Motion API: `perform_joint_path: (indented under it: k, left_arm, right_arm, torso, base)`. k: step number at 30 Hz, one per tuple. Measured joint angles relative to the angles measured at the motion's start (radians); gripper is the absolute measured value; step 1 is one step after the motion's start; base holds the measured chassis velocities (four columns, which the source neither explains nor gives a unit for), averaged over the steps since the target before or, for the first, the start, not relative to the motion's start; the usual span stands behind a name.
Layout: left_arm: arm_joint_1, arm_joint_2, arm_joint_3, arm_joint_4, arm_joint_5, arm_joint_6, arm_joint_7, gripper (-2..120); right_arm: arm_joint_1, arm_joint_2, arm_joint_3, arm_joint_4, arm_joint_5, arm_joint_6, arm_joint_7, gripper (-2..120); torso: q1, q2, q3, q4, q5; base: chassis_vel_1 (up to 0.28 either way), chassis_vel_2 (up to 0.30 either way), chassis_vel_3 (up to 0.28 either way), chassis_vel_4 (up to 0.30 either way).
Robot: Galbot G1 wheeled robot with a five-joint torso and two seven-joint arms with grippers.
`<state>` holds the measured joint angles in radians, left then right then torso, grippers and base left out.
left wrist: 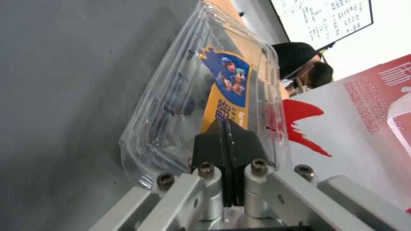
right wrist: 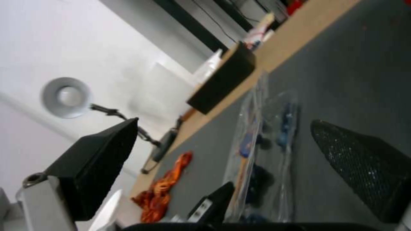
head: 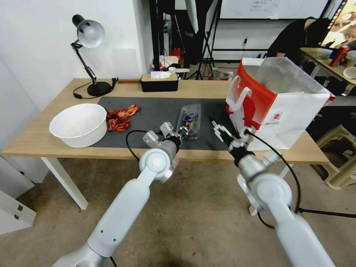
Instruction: Close the takeout container lid, then place the container into the takeout bag.
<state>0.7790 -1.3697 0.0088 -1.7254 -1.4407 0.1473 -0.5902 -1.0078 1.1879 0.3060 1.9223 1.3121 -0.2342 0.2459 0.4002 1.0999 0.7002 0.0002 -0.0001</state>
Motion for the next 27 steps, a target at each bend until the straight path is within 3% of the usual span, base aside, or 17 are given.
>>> perform_joint_path:
  k: [9, 22, 27]
  left_arm:
    - [0.011, 0.001, -0.004, -0.004, 0.002, 0.000, -0.001, 0]
    - [0.014, 0.007, -0.008, -0.003, 0.003, -0.001, -0.001, 0]
    - [0.016, 0.007, -0.009, -0.002, 0.003, -0.002, -0.001, 0]
  right_arm:
    - [0.193, 0.006, -0.055, -0.139, 0.050, -0.145, 0.204, 100]
    - [0.379, 0.023, -0.142, -0.266, 0.161, -0.404, 0.331, 100]
    - [0.413, 0.023, -0.157, -0.297, 0.198, -0.454, 0.358, 100]
  torso:
    - [0.000, 0.000, 0.000, 0.0000, -0.0002]
    - [0.000, 0.000, 0.000, -0.0002, 0.0000]
    - [0.000, 0.000, 0.000, -0.0002, 0.0000]
  base:
    - [0.000, 0.000, 0.000, 0.000]
    - [0.000, 0.000, 0.000, 0.000]
    - [0.000, 0.000, 0.000, 0.000]
